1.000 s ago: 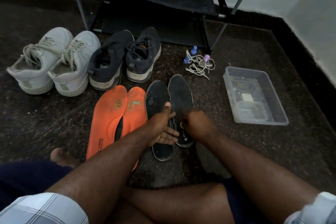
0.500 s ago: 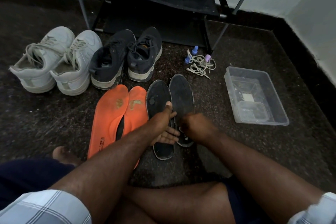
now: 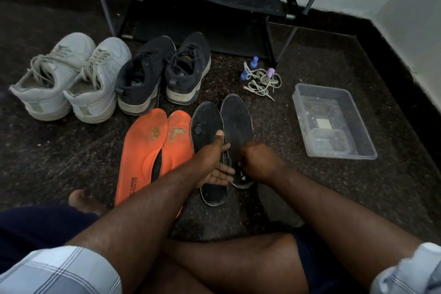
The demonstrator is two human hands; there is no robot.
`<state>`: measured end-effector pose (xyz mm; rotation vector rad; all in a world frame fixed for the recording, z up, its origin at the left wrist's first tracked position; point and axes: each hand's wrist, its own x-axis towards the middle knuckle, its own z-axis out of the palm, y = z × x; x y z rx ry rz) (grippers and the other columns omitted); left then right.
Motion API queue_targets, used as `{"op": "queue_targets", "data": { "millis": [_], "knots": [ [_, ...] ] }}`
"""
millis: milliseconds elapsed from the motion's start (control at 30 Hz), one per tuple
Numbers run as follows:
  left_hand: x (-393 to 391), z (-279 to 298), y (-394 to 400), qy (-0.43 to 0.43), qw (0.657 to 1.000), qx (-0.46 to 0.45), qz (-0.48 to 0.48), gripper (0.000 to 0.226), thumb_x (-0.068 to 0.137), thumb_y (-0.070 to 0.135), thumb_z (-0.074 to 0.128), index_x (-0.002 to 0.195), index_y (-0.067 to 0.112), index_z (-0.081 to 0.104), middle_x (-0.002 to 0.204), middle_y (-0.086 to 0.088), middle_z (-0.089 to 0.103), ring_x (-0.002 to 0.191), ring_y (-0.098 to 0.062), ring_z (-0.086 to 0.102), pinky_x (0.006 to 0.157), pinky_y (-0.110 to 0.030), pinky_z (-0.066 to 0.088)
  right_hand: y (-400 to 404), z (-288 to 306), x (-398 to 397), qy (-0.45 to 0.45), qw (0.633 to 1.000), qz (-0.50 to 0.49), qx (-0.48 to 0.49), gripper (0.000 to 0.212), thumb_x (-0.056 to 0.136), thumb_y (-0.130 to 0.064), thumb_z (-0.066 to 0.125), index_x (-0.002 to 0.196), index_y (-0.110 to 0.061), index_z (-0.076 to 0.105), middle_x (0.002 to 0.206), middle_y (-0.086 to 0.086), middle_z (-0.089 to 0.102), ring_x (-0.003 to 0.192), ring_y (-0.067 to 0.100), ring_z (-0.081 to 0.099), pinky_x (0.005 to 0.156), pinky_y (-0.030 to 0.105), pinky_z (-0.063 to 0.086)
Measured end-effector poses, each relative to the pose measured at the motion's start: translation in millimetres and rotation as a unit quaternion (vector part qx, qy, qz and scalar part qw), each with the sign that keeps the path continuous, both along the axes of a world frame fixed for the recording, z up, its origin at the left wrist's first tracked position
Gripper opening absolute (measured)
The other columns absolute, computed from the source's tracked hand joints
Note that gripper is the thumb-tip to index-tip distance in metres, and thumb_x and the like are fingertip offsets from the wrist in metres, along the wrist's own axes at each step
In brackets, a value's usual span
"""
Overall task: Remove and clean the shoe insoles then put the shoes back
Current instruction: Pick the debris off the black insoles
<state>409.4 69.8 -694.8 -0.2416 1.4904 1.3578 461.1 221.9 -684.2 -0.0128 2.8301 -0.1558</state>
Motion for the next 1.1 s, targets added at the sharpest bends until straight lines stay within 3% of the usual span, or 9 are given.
{"op": "queue_targets", "data": {
  "millis": [67,200,333,500,600,767,933,1100],
  "knots": [
    [-1,0,1,-0.002,1.000,0.002,0.001,0.079,0.090,0.080,0.016,0.152,0.035,0.035,0.117,-0.031,0.065,0.103,-0.042,0.068,0.084,-0.044,0.058,-1,-1,4,-0.020,0.999,0.020,-0.021,0.017,0.087,-0.018,0.060,0.101,-0.015,0.068,0.103,0.009,0.065,0.093,0.027,0.064,0.079,0.035,0.053],
    [0,0,1,0.001,1.000,-0.003,0.003,0.079,0.089,0.081,0.016,0.151,0.036,0.036,0.115,-0.030,0.066,0.101,-0.041,0.069,0.080,-0.042,0.059,7,-5,-4,0.015,0.999,-0.034,-0.003,0.014,0.087,-0.024,0.061,0.097,-0.015,0.066,0.104,0.010,0.064,0.091,0.027,0.064,0.076,0.032,0.052],
    [0,0,0,0.000,1.000,-0.003,0.004,0.080,0.089,0.081,0.016,0.150,0.035,0.038,0.114,-0.030,0.066,0.100,-0.041,0.069,0.077,-0.041,0.059,0,-6,5,-0.034,0.999,0.012,-0.020,0.016,0.086,-0.023,0.061,0.098,-0.015,0.070,0.100,0.007,0.068,0.091,0.024,0.065,0.080,0.035,0.053],
    [1,0,0,0.001,1.000,-0.004,0.004,0.080,0.089,0.081,0.016,0.151,0.035,0.037,0.115,-0.029,0.066,0.100,-0.041,0.069,0.078,-0.041,0.059,10,-8,-5,0.038,0.998,-0.046,0.003,0.016,0.090,-0.024,0.059,0.098,-0.012,0.067,0.103,0.012,0.065,0.091,0.027,0.064,0.076,0.032,0.050],
    [0,0,0,-0.001,1.000,-0.003,0.003,0.081,0.088,0.082,0.016,0.151,0.035,0.037,0.115,-0.030,0.066,0.100,-0.041,0.070,0.077,-0.041,0.060,10,-10,-2,0.015,1.000,0.001,-0.002,0.019,0.092,-0.024,0.058,0.101,-0.012,0.070,0.104,0.010,0.065,0.093,0.025,0.063,0.079,0.033,0.050],
    [0,1,1,-0.001,1.000,-0.004,0.000,0.082,0.088,0.083,0.016,0.151,0.035,0.037,0.116,-0.030,0.066,0.100,-0.041,0.070,0.074,-0.039,0.060,24,-17,-23,0.071,0.997,-0.015,0.018,0.019,0.091,-0.015,0.054,0.100,-0.008,0.069,0.105,0.012,0.063,0.094,0.029,0.062,0.084,0.034,0.048],
    [-1,2,0,-0.004,1.000,-0.001,-0.002,0.082,0.088,0.082,0.016,0.152,0.035,0.036,0.115,-0.030,0.067,0.100,-0.040,0.070,0.074,-0.039,0.060,27,-20,-17,0.067,0.996,0.051,0.015,0.019,0.089,-0.013,0.058,0.100,-0.010,0.072,0.099,0.009,0.065,0.092,0.025,0.062,0.086,0.038,0.050],
    [0,2,0,-0.001,1.000,-0.005,0.000,0.082,0.088,0.082,0.016,0.152,0.035,0.036,0.114,-0.029,0.067,0.099,-0.040,0.070,0.081,-0.042,0.059,26,-25,-34,0.098,0.995,0.009,0.020,0.022,0.090,-0.011,0.051,0.097,-0.009,0.072,0.097,0.011,0.064,0.091,0.027,0.061,0.083,0.035,0.049]
  ]
}}
